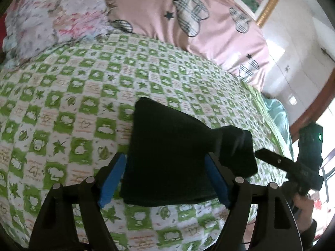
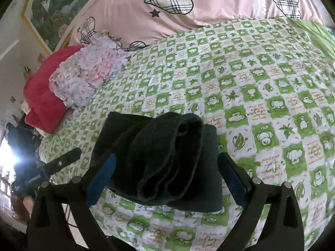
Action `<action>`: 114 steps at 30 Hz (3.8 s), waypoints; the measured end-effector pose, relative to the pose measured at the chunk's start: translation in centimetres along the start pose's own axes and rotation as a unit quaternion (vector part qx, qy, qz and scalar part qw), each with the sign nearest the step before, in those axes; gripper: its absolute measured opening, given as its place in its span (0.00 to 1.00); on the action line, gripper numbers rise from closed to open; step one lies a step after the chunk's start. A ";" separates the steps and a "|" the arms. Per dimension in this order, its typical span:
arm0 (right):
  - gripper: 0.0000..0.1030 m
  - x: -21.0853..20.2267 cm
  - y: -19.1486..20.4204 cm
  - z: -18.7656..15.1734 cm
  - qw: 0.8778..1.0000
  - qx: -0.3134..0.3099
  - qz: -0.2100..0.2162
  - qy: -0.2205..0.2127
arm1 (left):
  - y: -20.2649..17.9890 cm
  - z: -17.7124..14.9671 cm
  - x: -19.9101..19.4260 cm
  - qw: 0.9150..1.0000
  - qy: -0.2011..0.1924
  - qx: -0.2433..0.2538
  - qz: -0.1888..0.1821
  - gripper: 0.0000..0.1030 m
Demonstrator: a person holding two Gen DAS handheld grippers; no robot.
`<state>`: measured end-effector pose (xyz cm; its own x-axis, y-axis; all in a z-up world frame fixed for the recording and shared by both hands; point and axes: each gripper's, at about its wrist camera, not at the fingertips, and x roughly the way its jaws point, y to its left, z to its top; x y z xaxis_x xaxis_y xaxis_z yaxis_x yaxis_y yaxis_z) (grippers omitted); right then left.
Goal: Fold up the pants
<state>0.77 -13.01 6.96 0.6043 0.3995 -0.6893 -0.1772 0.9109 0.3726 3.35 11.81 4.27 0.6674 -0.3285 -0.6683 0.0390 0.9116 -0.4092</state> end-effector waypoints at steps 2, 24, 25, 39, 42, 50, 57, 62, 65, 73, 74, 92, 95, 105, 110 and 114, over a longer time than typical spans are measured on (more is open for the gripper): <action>0.95 0.2 0.0 -0.1 1.000 0.003 -0.001 0.003 | 0.6 0.2 0.2 1.000 0.003 -0.009 -0.001 0.76; 0.96 2.9 -1.4 -0.6 0.999 0.030 -0.021 0.027 | 3.0 0.9 4.3 0.997 0.054 -0.045 -0.008 0.78; 0.96 3.0 -1.5 -0.7 0.999 0.031 -0.021 0.029 | 3.1 1.0 4.5 0.997 0.057 -0.046 -0.009 0.79; 0.77 5.1 -4.2 -1.7 0.996 0.074 0.017 0.050 | 3.5 1.4 7.6 0.994 0.090 -0.056 -0.018 0.81; 0.65 4.8 -4.5 -1.9 0.996 0.070 0.025 0.046 | 3.2 1.4 8.1 0.994 0.094 -0.054 -0.019 0.82; 0.48 4.3 -5.6 -2.1 0.994 0.082 0.058 0.036 | 2.0 1.4 10.1 0.994 0.104 -0.037 -0.013 0.75; 0.47 4.3 -5.5 -2.1 0.994 0.078 0.064 0.035 | 1.3 1.4 10.5 0.993 0.112 -0.027 -0.014 0.52; 0.45 4.1 -4.9 -2.0 0.995 0.065 0.061 0.032 | 0.2 1.4 9.7 0.995 0.099 -0.009 0.004 0.38; 0.43 3.9 -4.4 -1.8 0.996 0.056 0.060 0.030 | -0.6 1.4 9.1 0.996 0.088 0.002 0.013 0.32; 0.41 3.3 -2.8 -0.9 0.998 0.024 0.057 0.020 | -1.1 1.7 6.7 0.998 0.067 0.006 0.020 0.28; 0.41 3.2 -2.7 -0.7 0.998 0.021 0.058 0.019 | -1.2 1.8 6.3 0.998 0.063 0.007 0.021 0.28; 0.41 6.5 4.8 5.3 0.989 -0.070 0.126 0.008 | 0.8 5.0 -1.2 0.990 -0.053 0.020 0.132 0.28; 0.41 7.4 6.1 6.1 0.988 -0.086 0.131 0.010 | 1.7 5.5 -1.8 0.988 -0.062 0.013 0.142 0.28; 0.41 10.6 8.9 9.0 0.982 -0.121 0.141 0.022 | 4.8 7.4 -1.6 0.984 -0.075 -0.012 0.160 0.28; 0.41 13.6 9.6 10.3 0.982 -0.121 0.144 0.035 | 7.5 8.8 -0.3 0.984 -0.071 -0.039 0.157 0.28; 0.41 16.1 10.1 11.2 0.981 -0.128 0.141 0.044 | 9.6 9.7 1.1 0.984 -0.062 -0.061 0.157 0.28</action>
<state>17.39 1.48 6.62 0.4369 0.6358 -0.6363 -0.5227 0.7551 0.3956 11.64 22.58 5.66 0.7177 0.0035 -0.6963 -0.2672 0.9248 -0.2708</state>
